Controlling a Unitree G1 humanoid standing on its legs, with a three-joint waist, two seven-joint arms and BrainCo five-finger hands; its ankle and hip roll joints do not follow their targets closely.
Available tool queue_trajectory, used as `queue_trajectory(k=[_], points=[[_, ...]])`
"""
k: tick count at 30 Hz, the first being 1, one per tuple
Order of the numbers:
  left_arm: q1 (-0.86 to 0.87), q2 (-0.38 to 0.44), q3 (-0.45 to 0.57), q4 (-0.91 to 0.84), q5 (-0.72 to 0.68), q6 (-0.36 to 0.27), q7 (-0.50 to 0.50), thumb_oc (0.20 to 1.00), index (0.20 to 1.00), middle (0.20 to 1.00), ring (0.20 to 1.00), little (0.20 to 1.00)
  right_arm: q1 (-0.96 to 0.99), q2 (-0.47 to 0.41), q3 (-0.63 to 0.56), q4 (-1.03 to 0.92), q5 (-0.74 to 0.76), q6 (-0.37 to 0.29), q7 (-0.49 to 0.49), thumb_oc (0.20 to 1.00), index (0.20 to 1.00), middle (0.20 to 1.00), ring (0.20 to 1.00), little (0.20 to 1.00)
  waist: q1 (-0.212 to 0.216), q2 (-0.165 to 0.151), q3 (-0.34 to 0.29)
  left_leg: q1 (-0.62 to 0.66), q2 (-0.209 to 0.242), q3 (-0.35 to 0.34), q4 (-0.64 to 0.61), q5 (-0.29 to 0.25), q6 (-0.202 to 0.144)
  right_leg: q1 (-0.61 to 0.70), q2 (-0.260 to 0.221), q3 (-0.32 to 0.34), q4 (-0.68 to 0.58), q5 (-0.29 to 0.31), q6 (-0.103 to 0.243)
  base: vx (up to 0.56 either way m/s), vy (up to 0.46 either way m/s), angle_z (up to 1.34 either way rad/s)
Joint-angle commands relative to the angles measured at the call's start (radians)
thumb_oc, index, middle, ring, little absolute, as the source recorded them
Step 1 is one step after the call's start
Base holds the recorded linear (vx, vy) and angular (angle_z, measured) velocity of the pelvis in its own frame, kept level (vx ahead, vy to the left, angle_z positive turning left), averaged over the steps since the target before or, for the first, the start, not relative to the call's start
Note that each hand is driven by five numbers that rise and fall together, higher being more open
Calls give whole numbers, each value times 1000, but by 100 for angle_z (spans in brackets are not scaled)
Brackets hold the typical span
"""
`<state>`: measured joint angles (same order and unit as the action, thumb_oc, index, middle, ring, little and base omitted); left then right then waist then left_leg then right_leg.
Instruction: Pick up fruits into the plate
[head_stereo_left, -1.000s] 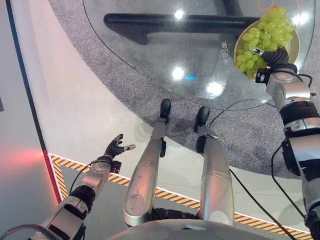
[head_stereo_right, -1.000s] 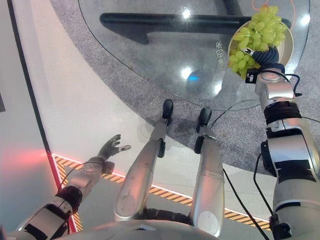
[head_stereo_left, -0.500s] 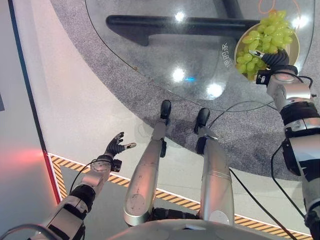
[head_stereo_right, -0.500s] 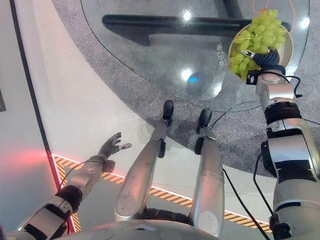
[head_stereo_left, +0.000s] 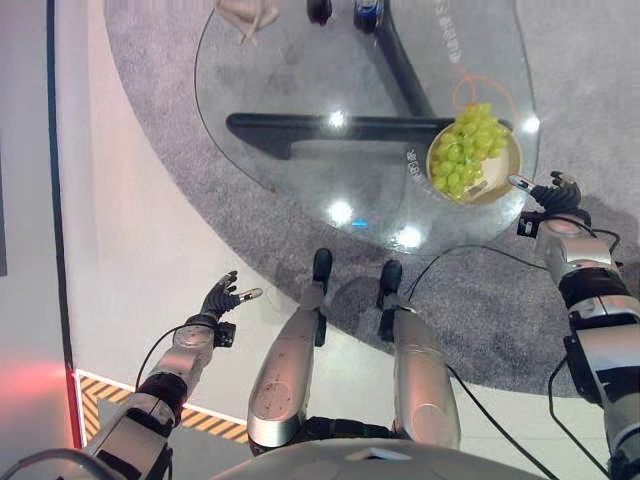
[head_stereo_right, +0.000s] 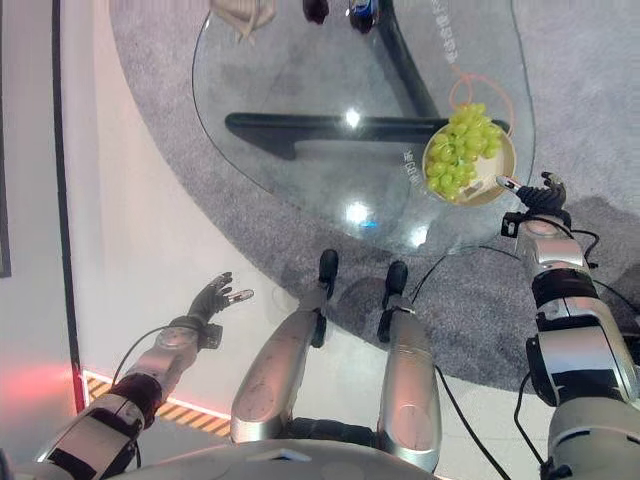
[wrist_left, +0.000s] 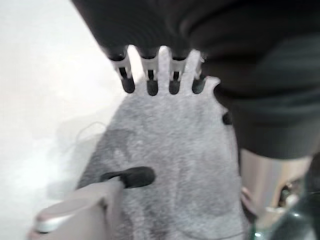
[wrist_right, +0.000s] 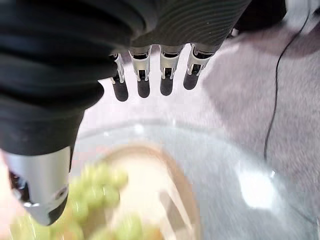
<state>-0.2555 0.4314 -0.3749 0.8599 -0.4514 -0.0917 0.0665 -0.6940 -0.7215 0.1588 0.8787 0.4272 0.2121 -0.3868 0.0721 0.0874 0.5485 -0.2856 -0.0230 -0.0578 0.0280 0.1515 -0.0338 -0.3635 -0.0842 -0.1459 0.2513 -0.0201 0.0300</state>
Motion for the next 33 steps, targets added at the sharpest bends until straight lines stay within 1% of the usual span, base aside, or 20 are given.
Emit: queue_trajectory(k=[1,4,5,7,10,11,12,13,14,15,16,17,18,19,20,21,24,28,30,33], points=[[26,-13,38,75,18,-11,-21,1000,1000,1000,1000,1000,69,-5,-29,-46,-27,-62,-49,1000,1000,1000,1000,1000,-11,-56,-43,71,16,46,80,-157,7,76,-15,-19,-61,35,44,29,58,-4],[29,-15,40,78,22,-9,-22,1000,1000,1000,1000,1000,81,-1,-31,-53,-26,-64,-50,1000,1000,1000,1000,1000,-11,-60,-52,78,17,48,78,-159,6,87,-17,-20,-67,36,45,41,24,0],[49,-24,53,104,30,-13,-43,1000,1000,1000,1000,1000,163,28,-45,-92,-19,-94,-49,1000,1000,1000,1000,1000,-12,-80,-94,120,17,58,67,-173,4,145,-23,-16,-105,41,51,121,41,-1],[64,-30,62,118,35,-10,-60,1000,1000,1000,1000,1000,218,57,-47,-126,-11,-110,-38,1000,1000,1000,1000,1000,-15,-92,-120,146,18,64,58,-180,4,178,-28,-13,-126,45,56,126,37,-2],[112,-54,81,148,42,-3,-103,1000,1000,1000,1000,1000,361,137,-54,-181,27,-177,83,1000,1000,1000,1000,1000,-22,-111,-180,204,16,75,36,-190,5,246,-32,-7,-165,46,63,156,50,-2],[130,-63,87,161,44,-1,-119,1000,1000,1000,1000,1000,408,171,-51,-180,42,-210,142,1000,1000,1000,1000,1000,-24,-116,-203,222,17,78,30,-193,6,264,-32,-6,-171,45,66,184,44,4],[148,-73,101,174,52,10,-136,1000,1000,1000,1000,1000,453,207,-48,-174,60,-223,207,1000,1000,1000,1000,1000,-26,-121,-228,238,17,80,27,-196,7,283,-32,-5,-176,43,67,216,33,6],[161,-81,106,192,66,13,-143,1000,1000,1000,1000,1000,487,238,-46,-158,68,-237,249,1000,1000,1000,1000,1000,-28,-125,-246,252,17,82,24,-198,8,297,-32,-7,-179,41,67,222,22,5],[176,-92,113,210,79,14,-148,1000,1000,1000,1000,1000,521,276,-38,-135,86,-253,296,1000,1000,1000,1000,1000,-29,-127,-266,268,18,82,19,-202,10,312,-31,-7,-181,37,67,263,22,8],[194,-105,121,240,90,20,-155,1000,1000,1000,1000,1000,569,339,-23,-76,106,-274,350,1000,1000,1000,1000,1000,-30,-130,-299,291,18,84,15,-208,14,337,-28,-7,-185,31,67,287,31,4],[207,-117,130,261,97,10,-162,1000,1000,1000,1000,1000,600,381,-13,-27,108,-290,394,1000,1000,1000,1000,1000,-29,-130,-322,308,17,83,10,-212,16,354,-27,-8,-189,27,66,228,30,6],[209,-119,132,265,100,8,-163,1000,1000,1000,1000,1000,605,388,-12,-19,110,-286,405,1000,1000,1000,1000,1000,-29,-130,-326,312,16,83,8,-213,17,358,-27,-9,-190,26,66,165,44,6],[216,-126,142,280,110,4,-173,1000,1000,1000,1000,1000,625,412,-6,31,105,-285,438,1000,1000,1000,1000,1000,-29,-129,-342,326,14,83,3,-215,19,371,-26,-8,-193,22,65,111,49,8],[221,-131,146,298,115,-4,-182,1000,1000,1000,1000,1000,639,429,-2,88,95,-308,463,1000,1000,1000,1000,1000,-30,-127,-352,338,14,83,-2,-218,20,382,-26,-9,-195,19,63,142,79,6],[228,-143,152,322,120,-12,-184,1000,1000,1000,1000,1000,658,456,12,162,56,-332,518,1000,1000,1000,1000,1000,-30,-123,-366,356,12,83,-11,-221,23,401,-24,-10,-204,16,62,116,75,4],[230,-149,159,330,121,-11,-190,1000,1000,1000,1000,1000,666,471,22,196,47,-348,535,1000,1000,1000,1000,1000,-31,-120,-374,368,10,83,-17,-222,24,412,-23,-10,-210,14,61,82,56,3],[239,-160,175,351,116,-12,-210,1000,1000,1000,1000,1000,684,494,27,253,60,-356,557,1000,1000,1000,1000,1000,-35,-114,-388,388,7,83,-27,-225,26,434,-22,-4,-221,11,58,56,60,1],[266,-183,187,384,126,-10,-218,1000,1000,1000,1000,1000,719,514,-2,359,18,-314,577,1000,1000,1000,1000,1000,-50,-99,-410,425,6,95,-46,-232,31,460,-18,6,-231,4,54,49,69,-7],[272,-191,190,391,131,4,-222,1000,1000,1000,1000,1000,727,514,-5,386,-18,-306,582,1000,1000,1000,1000,1000,-56,-92,-418,439,6,100,-53,-236,33,469,-15,11,-234,0,53,26,38,-14],[276,-197,187,396,129,17,-223,1000,1000,1000,1000,1000,727,515,2,387,-42,-315,586,1000,1000,1000,1000,1000,-62,-88,-428,454,6,104,-63,-238,34,480,-13,18,-240,-1,52,28,24,-6]])
